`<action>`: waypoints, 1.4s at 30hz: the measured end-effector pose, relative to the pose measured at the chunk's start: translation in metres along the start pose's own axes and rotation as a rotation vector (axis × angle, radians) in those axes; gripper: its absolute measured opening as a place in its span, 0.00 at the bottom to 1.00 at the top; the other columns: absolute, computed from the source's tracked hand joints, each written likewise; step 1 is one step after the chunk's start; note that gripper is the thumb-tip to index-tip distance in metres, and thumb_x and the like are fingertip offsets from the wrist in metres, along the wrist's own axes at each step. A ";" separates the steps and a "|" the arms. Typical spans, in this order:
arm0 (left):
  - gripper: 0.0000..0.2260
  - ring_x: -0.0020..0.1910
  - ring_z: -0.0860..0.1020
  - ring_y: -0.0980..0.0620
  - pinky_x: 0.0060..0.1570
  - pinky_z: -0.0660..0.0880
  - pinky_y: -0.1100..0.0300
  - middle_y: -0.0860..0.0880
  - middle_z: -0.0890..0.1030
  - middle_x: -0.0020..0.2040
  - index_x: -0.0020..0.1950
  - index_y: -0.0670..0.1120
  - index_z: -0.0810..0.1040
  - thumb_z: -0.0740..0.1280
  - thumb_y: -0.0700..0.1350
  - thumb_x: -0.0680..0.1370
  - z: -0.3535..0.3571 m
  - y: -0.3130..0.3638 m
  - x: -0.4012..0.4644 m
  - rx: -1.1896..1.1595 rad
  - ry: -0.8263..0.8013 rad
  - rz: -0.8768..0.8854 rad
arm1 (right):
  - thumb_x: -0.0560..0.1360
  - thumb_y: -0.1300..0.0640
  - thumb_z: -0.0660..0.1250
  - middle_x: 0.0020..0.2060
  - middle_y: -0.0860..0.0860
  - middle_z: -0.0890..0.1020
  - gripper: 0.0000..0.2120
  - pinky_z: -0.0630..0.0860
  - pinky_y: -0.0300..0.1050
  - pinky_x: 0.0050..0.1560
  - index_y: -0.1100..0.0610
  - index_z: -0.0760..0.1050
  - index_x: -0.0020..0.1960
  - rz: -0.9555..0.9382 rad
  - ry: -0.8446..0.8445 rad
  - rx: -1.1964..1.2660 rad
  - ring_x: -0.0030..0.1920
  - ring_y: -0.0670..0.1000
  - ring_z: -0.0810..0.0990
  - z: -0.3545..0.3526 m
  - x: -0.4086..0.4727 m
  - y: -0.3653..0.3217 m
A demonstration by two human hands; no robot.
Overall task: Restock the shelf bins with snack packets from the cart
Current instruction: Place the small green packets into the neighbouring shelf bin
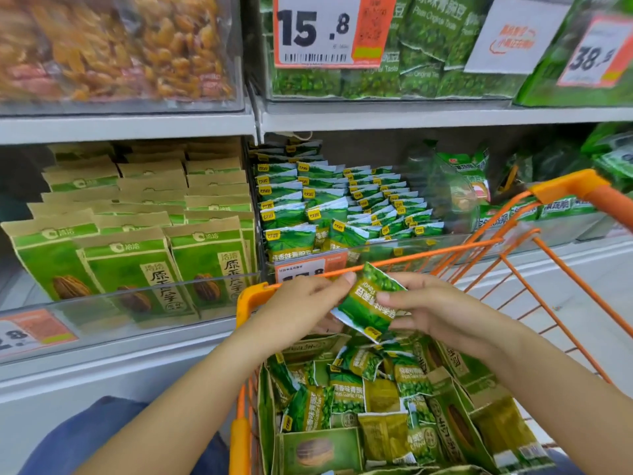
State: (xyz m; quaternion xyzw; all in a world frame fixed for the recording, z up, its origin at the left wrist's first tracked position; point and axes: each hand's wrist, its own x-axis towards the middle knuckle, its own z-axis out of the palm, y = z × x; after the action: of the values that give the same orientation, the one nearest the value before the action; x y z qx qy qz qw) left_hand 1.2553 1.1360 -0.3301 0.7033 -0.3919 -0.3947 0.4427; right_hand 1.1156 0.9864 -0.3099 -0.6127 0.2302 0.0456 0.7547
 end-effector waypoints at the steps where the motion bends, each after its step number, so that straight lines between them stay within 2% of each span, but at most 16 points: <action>1: 0.18 0.45 0.84 0.51 0.52 0.80 0.56 0.53 0.85 0.46 0.51 0.53 0.82 0.59 0.62 0.77 0.002 0.004 -0.002 -0.128 -0.053 -0.044 | 0.71 0.60 0.71 0.53 0.56 0.84 0.16 0.80 0.41 0.46 0.59 0.80 0.58 -0.032 0.020 0.043 0.50 0.51 0.83 0.003 -0.002 0.000; 5: 0.23 0.44 0.85 0.50 0.45 0.81 0.59 0.44 0.85 0.46 0.57 0.43 0.80 0.68 0.57 0.70 0.012 0.009 -0.006 -0.244 0.014 -0.004 | 0.70 0.63 0.69 0.50 0.54 0.84 0.14 0.81 0.40 0.39 0.60 0.78 0.56 -0.095 0.105 0.289 0.44 0.48 0.84 0.012 -0.005 0.002; 7: 0.09 0.40 0.85 0.52 0.38 0.80 0.62 0.49 0.84 0.37 0.48 0.44 0.80 0.70 0.48 0.73 0.012 0.013 -0.002 -0.200 0.142 0.058 | 0.71 0.60 0.70 0.52 0.54 0.84 0.14 0.81 0.41 0.42 0.60 0.78 0.56 -0.139 0.159 0.181 0.48 0.49 0.83 0.015 -0.004 -0.003; 8: 0.04 0.37 0.84 0.52 0.36 0.79 0.63 0.51 0.82 0.32 0.41 0.46 0.78 0.71 0.44 0.75 0.010 0.018 0.001 -0.172 0.196 0.079 | 0.72 0.56 0.70 0.53 0.54 0.83 0.14 0.80 0.41 0.44 0.60 0.78 0.57 -0.173 0.220 0.068 0.51 0.50 0.82 0.013 -0.001 -0.006; 10: 0.11 0.32 0.82 0.52 0.32 0.78 0.63 0.53 0.78 0.26 0.34 0.46 0.74 0.71 0.42 0.75 0.002 0.028 0.015 -0.078 0.296 0.111 | 0.75 0.49 0.68 0.50 0.50 0.82 0.15 0.76 0.39 0.47 0.57 0.78 0.56 -0.288 0.430 -0.175 0.52 0.47 0.80 0.005 0.007 -0.014; 13: 0.08 0.29 0.79 0.56 0.31 0.73 0.63 0.54 0.78 0.28 0.39 0.44 0.78 0.70 0.45 0.76 -0.006 0.053 0.042 0.137 0.391 0.199 | 0.78 0.44 0.61 0.48 0.41 0.79 0.13 0.69 0.40 0.49 0.51 0.77 0.54 -0.494 0.687 -0.602 0.49 0.42 0.76 -0.023 0.026 -0.020; 16: 0.10 0.28 0.74 0.61 0.31 0.66 0.64 0.55 0.72 0.28 0.38 0.47 0.76 0.70 0.49 0.77 -0.010 0.071 0.081 0.494 0.474 0.285 | 0.81 0.44 0.54 0.49 0.51 0.82 0.19 0.69 0.49 0.59 0.54 0.78 0.55 -0.435 0.852 -1.198 0.52 0.53 0.78 -0.060 0.054 -0.010; 18: 0.11 0.30 0.74 0.59 0.32 0.64 0.62 0.51 0.72 0.29 0.37 0.46 0.76 0.69 0.49 0.77 -0.015 0.083 0.113 0.649 0.568 0.340 | 0.79 0.46 0.49 0.34 0.56 0.82 0.24 0.73 0.52 0.54 0.57 0.81 0.44 -0.444 0.957 -1.411 0.39 0.57 0.81 -0.075 0.067 -0.002; 20: 0.09 0.48 0.80 0.47 0.43 0.68 0.56 0.44 0.81 0.43 0.52 0.47 0.81 0.66 0.51 0.79 -0.023 0.093 0.154 0.800 0.619 0.260 | 0.76 0.50 0.50 0.20 0.55 0.74 0.24 0.76 0.49 0.36 0.59 0.76 0.30 -0.586 1.016 -1.439 0.23 0.56 0.74 -0.081 0.073 0.001; 22: 0.17 0.64 0.74 0.42 0.58 0.69 0.55 0.41 0.77 0.64 0.67 0.47 0.75 0.61 0.53 0.81 -0.034 0.093 0.193 0.913 0.620 0.021 | 0.75 0.52 0.52 0.18 0.54 0.71 0.22 0.73 0.46 0.31 0.58 0.73 0.27 -0.678 1.076 -1.450 0.20 0.55 0.71 -0.087 0.079 0.008; 23: 0.18 0.66 0.73 0.42 0.62 0.68 0.55 0.41 0.75 0.67 0.69 0.47 0.72 0.61 0.53 0.81 -0.041 0.092 0.209 0.925 0.612 -0.021 | 0.75 0.53 0.53 0.19 0.55 0.72 0.21 0.73 0.46 0.31 0.58 0.72 0.27 -0.722 1.095 -1.470 0.21 0.56 0.72 -0.090 0.081 0.011; 25: 0.17 0.64 0.73 0.43 0.59 0.68 0.58 0.41 0.75 0.65 0.68 0.44 0.73 0.63 0.49 0.81 -0.055 0.087 0.230 0.926 0.629 0.039 | 0.74 0.54 0.54 0.20 0.55 0.72 0.20 0.73 0.46 0.31 0.58 0.72 0.27 -0.769 1.104 -1.441 0.21 0.56 0.72 -0.090 0.081 0.013; 29: 0.18 0.65 0.72 0.44 0.53 0.63 0.62 0.40 0.74 0.67 0.71 0.39 0.70 0.63 0.40 0.81 -0.071 0.088 0.249 0.914 0.641 -0.055 | 0.74 0.54 0.53 0.19 0.54 0.71 0.21 0.72 0.45 0.32 0.58 0.72 0.25 -0.793 1.117 -1.397 0.21 0.55 0.72 -0.091 0.084 0.014; 35: 0.15 0.64 0.74 0.44 0.53 0.66 0.62 0.42 0.76 0.66 0.68 0.40 0.74 0.63 0.40 0.81 -0.075 0.083 0.259 1.001 0.646 -0.126 | 0.74 0.55 0.54 0.18 0.51 0.68 0.20 0.71 0.44 0.33 0.56 0.69 0.25 -0.795 1.129 -1.382 0.21 0.54 0.68 -0.091 0.081 0.013; 39: 0.17 0.65 0.72 0.45 0.53 0.63 0.64 0.42 0.73 0.68 0.71 0.40 0.69 0.59 0.41 0.83 -0.066 0.092 0.249 0.947 0.655 -0.132 | 0.75 0.54 0.53 0.20 0.49 0.63 0.20 0.71 0.44 0.34 0.56 0.69 0.25 -0.805 1.130 -1.372 0.23 0.52 0.60 -0.091 0.080 0.012; 42: 0.13 0.50 0.78 0.49 0.41 0.70 0.68 0.48 0.77 0.60 0.66 0.47 0.74 0.58 0.44 0.83 -0.049 0.099 0.222 0.907 0.663 -0.016 | 0.75 0.54 0.53 0.20 0.48 0.62 0.20 0.73 0.45 0.35 0.56 0.67 0.25 -0.799 1.127 -1.360 0.24 0.51 0.58 -0.089 0.079 0.011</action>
State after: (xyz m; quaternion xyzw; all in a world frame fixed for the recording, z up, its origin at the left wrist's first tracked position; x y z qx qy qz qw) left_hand 1.3640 0.9217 -0.2698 0.9126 -0.3570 0.0520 0.1923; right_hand 1.1561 0.8882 -0.3644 -0.8833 0.2576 -0.3911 -0.0221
